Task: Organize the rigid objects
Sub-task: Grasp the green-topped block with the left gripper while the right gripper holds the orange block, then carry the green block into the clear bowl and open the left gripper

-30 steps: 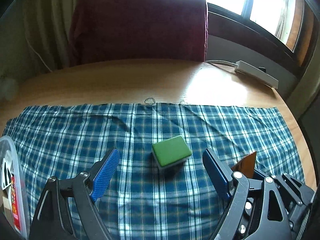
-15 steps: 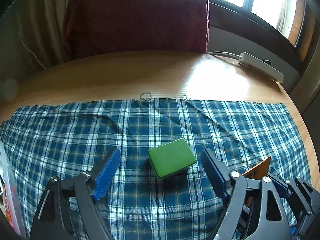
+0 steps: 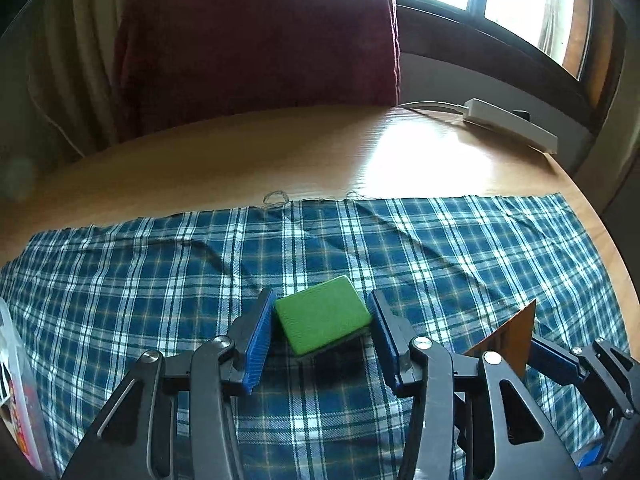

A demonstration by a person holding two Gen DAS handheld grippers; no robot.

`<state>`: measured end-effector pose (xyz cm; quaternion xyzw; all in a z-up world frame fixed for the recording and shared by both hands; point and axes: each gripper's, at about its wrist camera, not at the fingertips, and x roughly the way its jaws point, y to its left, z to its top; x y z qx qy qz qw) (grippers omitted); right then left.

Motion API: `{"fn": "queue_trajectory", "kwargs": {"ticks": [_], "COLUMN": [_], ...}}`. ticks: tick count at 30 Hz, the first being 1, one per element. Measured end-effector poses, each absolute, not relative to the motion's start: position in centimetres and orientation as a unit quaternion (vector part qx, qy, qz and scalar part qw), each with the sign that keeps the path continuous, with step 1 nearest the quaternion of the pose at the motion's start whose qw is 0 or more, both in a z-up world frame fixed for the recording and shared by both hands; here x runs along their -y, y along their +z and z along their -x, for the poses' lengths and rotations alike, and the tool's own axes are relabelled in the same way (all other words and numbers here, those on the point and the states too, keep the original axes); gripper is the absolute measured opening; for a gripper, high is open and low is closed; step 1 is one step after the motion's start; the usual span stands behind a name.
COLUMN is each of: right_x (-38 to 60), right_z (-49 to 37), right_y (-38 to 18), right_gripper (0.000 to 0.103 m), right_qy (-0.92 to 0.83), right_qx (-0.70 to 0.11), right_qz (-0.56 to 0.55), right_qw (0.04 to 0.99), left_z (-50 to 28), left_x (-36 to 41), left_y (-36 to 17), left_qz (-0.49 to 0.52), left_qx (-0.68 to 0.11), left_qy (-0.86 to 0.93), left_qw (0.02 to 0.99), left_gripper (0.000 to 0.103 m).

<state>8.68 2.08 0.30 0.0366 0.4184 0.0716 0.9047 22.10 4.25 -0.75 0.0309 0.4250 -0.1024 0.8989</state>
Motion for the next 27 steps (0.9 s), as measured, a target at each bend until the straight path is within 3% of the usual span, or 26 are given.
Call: {"fn": "queue_trajectory", "kwargs": {"ticks": [21,27], "right_x": [-2.2,-1.8], "right_z": [-8.8,-8.6], "right_y": [0.2,0.3], "right_gripper": [0.058,0.040], "right_qy": [0.067,0.045], "right_qx": [-0.419,-0.418], "right_qz": [-0.032,-0.027], "right_qw": [0.905,0.907], "left_z": [-14.9,-11.3], "left_x": [-7.5,-8.7], "left_y": [0.6,2.0], "left_qz": [-0.043,-0.040], "left_qx": [-0.396,-0.389], "left_qy": [-0.078,-0.074], "left_qw": [0.914,0.917], "left_gripper": [0.048,0.048]}}
